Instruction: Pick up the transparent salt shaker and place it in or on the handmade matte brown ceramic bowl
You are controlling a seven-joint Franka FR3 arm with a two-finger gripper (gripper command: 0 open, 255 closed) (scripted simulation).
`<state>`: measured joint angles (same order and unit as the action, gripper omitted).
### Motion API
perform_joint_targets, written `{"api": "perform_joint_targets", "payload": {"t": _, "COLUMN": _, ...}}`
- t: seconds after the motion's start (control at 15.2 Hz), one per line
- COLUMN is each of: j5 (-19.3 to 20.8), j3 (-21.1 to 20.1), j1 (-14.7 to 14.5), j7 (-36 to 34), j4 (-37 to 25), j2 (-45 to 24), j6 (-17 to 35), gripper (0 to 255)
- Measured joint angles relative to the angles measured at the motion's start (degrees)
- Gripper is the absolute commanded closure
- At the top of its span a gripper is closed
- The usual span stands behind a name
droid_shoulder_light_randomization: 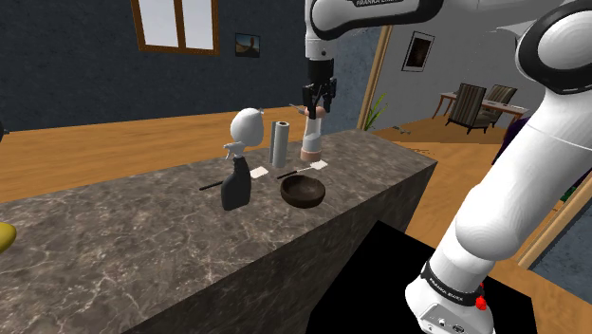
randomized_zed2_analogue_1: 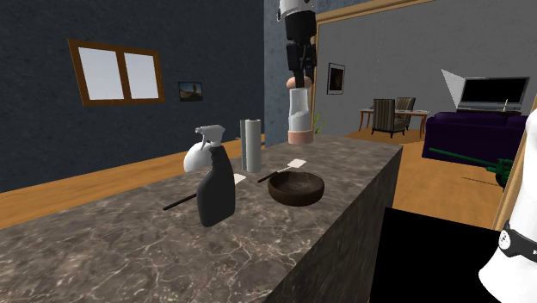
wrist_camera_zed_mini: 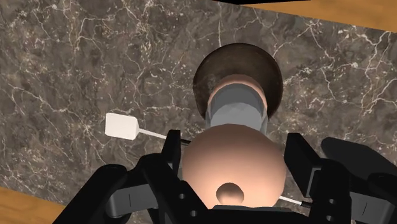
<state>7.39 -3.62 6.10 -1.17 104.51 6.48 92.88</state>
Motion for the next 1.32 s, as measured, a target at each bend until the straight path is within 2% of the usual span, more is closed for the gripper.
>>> {"api": "perform_joint_targets", "payload": {"t": 1.32, "j5": 0.5, "j3": 0.3, "j1": 0.2, "j7": -1.5, "j4": 14.2, "j2": -1.0, "j6": 15.0, "gripper": 255}}
